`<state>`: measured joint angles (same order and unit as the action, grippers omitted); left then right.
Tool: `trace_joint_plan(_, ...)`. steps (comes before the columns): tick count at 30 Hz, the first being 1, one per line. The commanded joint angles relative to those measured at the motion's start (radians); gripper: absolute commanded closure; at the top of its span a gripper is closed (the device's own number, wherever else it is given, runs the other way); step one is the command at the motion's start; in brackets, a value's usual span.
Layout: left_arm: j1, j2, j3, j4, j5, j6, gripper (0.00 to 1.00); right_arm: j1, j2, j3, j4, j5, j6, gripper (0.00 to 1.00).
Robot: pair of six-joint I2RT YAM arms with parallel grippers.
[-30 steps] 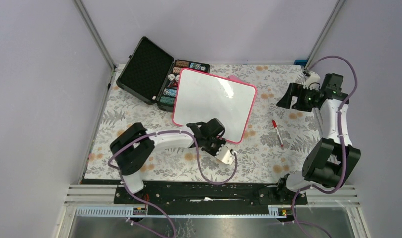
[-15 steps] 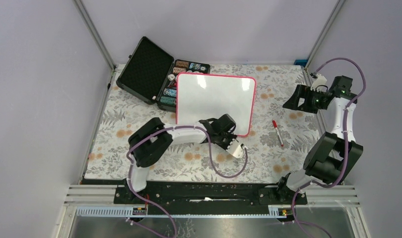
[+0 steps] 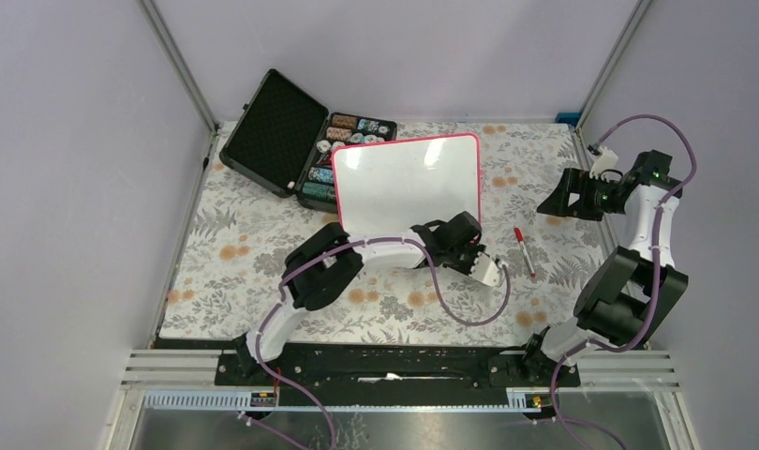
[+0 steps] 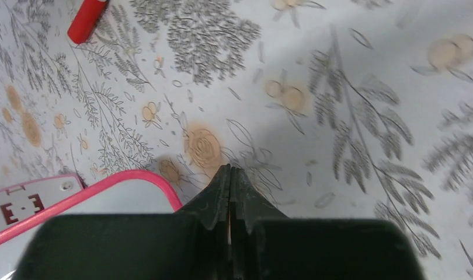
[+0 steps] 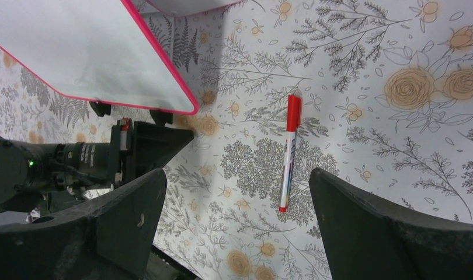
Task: Write a sentence on the whiteboard
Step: Move the whiteboard stand to the center of the board.
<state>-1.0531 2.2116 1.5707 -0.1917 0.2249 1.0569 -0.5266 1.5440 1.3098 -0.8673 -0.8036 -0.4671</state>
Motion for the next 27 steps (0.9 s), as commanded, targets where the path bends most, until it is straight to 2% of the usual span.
trace_joint_plan(1,0.002,0.068,0.154,0.030,-0.037,-0.184,1.00,-0.005,-0.008,0.021,-0.066,-0.051,-0.069,0.01)
trace_joint_plan(3,0.002,0.057,0.181,-0.006,-0.027,-0.241,0.98,-0.006,-0.015,0.002,-0.073,-0.060,-0.084,0.01)
trace_joint_plan(5,0.002,-0.024,0.123,0.001,0.029,-0.279,0.93,-0.003,-0.016,-0.026,-0.073,-0.064,-0.096,0.01)
trace_joint_plan(7,-0.001,-0.119,0.063,-0.006,0.095,-0.331,0.77,-0.002,-0.014,-0.044,-0.075,-0.054,-0.104,0.01)
trace_joint_plan(9,-0.006,-0.185,0.060,-0.084,0.121,-0.406,0.65,0.006,-0.016,-0.066,-0.067,-0.037,-0.102,0.01)
trace_joint_plan(12,-0.005,-0.259,0.080,-0.246,0.122,-0.496,0.58,0.043,-0.033,-0.116,-0.021,0.019,-0.082,0.04)
trace_joint_plan(15,-0.003,-0.372,0.002,-0.302,0.108,-0.540,0.51,0.115,-0.071,-0.192,0.067,0.141,-0.048,0.12)
trace_joint_plan(18,0.022,-0.445,-0.040,-0.342,0.109,-0.633,0.48,0.183,-0.099,-0.264,0.164,0.261,-0.010,0.20)
trace_joint_plan(21,0.059,-0.478,-0.064,-0.361,0.085,-0.712,0.48,0.219,-0.093,-0.287,0.205,0.334,0.016,0.23)
trace_joint_plan(23,0.080,-0.510,-0.136,-0.372,0.088,-0.680,0.50,0.230,-0.083,-0.281,0.198,0.333,0.024,0.24)
trace_joint_plan(27,0.070,-0.516,-0.248,-0.282,-0.037,-0.583,0.52,0.269,-0.074,-0.279,0.191,0.349,0.046,0.25)
